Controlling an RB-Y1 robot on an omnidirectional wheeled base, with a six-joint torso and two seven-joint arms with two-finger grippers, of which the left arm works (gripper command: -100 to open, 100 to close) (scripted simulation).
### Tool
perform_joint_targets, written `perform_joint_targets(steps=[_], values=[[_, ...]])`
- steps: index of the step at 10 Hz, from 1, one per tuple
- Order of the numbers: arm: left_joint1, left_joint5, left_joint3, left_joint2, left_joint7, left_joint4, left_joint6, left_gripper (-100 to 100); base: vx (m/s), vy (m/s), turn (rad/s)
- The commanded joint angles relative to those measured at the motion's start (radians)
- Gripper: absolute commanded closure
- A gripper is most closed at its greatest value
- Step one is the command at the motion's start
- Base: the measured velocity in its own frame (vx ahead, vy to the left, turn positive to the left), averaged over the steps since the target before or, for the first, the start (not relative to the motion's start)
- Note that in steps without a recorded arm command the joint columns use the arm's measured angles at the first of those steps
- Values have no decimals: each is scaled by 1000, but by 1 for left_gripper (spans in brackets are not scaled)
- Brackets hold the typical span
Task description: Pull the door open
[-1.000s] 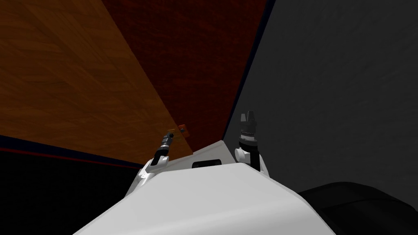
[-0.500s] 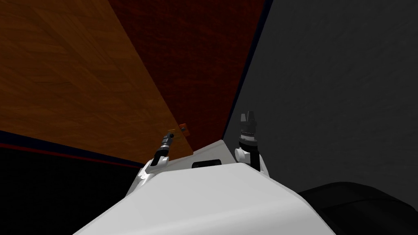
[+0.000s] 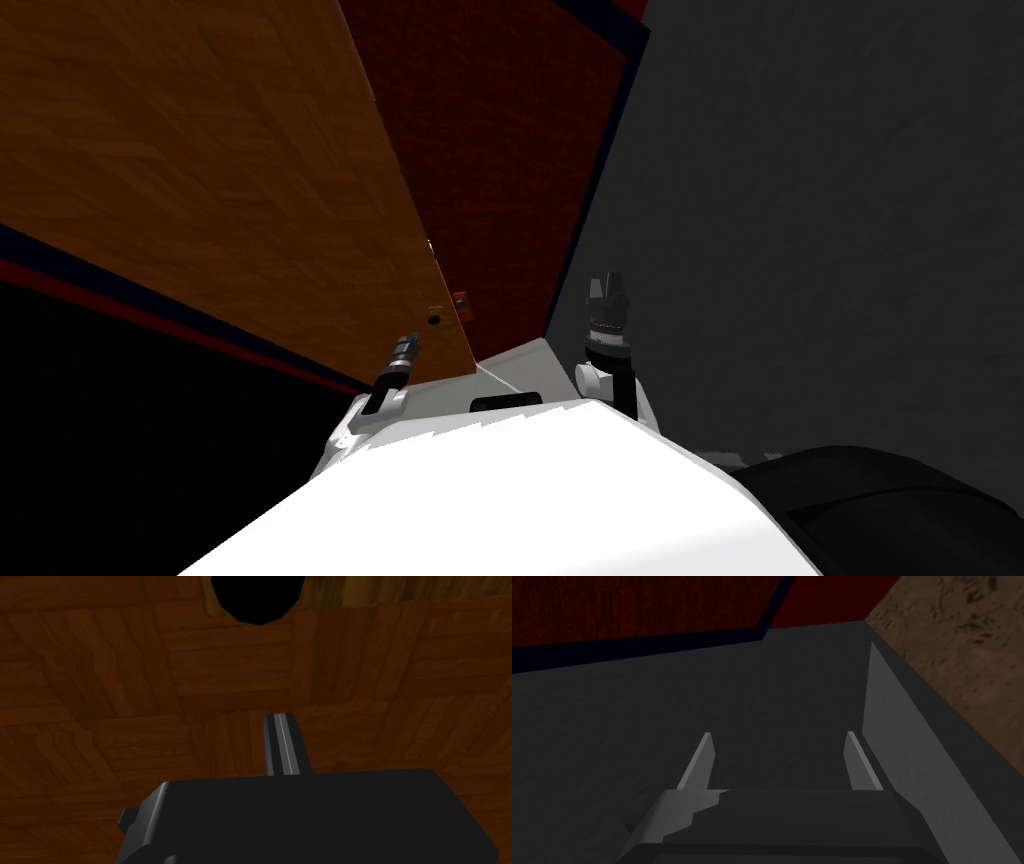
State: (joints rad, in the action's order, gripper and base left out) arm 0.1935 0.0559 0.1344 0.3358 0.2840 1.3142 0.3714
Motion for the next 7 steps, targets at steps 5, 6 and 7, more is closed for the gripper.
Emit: perform_joint_targets(steps=[5, 6, 7], values=[[19, -3, -42, 10, 26, 45, 8, -100, -159, -64, -39], [15, -1, -27, 9, 20, 24, 7, -100, 41, 79, 84], [14, -1, -24, 9, 19, 20, 6, -100, 110, 129, 42]])
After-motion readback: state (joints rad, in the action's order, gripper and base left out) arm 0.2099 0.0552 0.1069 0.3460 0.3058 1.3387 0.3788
